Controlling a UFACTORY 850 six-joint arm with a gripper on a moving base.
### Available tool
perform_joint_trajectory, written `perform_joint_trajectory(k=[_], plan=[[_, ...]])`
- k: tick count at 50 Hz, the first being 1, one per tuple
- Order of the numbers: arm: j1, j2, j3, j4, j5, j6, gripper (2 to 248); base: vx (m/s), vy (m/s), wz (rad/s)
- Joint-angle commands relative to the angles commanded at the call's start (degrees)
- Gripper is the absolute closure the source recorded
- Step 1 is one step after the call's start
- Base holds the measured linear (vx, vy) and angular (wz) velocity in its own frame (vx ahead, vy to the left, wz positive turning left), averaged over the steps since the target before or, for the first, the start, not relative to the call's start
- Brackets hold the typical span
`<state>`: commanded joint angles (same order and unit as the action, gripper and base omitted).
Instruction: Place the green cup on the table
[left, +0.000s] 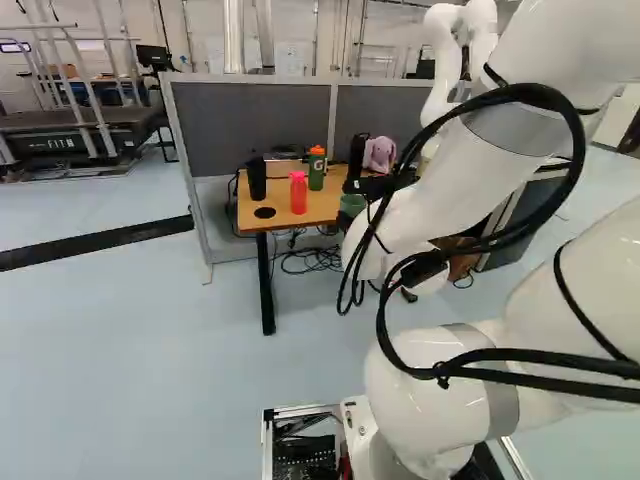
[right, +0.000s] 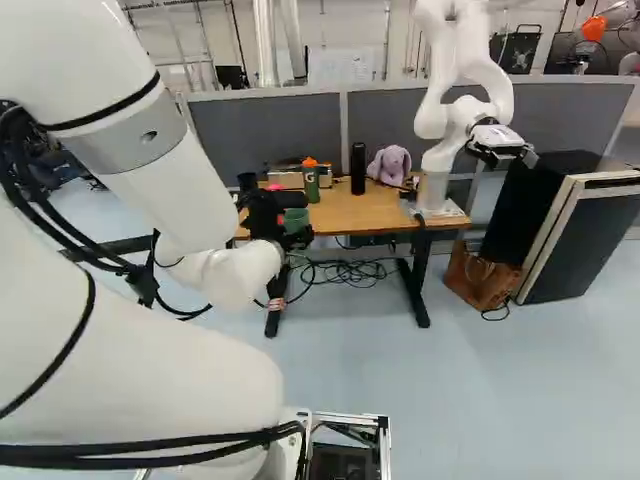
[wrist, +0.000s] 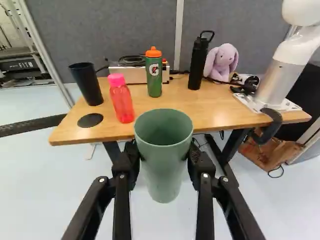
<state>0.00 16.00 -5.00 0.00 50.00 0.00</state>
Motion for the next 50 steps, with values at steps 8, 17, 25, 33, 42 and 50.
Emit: perform_joint_trajectory(k=[8, 17, 25, 33, 42, 50], plan=[[0.0, -3.0, -2.6, 0.0, 0.0, 0.0, 132, 0.315, 0.010, 0.011], [0.0, -5.1, -4.7, 0.0, 0.0, 0.0, 132, 0.087, 0.007, 0.035], [-0.1, -6.4, -6.9, 0.0, 0.0, 0.0, 132, -0.005, -0.002, 0.000], [-0.5, -7.7, -9.3, 0.0, 0.0, 0.0, 132, 0.000, 0.000, 0.000], [-1.0, -9.2, -11.9, 0.0, 0.0, 0.0, 132, 0.000, 0.000, 0.000], [-1.6, -10.5, -14.3, 0.0, 0.0, 0.0, 132, 0.000, 0.000, 0.000]])
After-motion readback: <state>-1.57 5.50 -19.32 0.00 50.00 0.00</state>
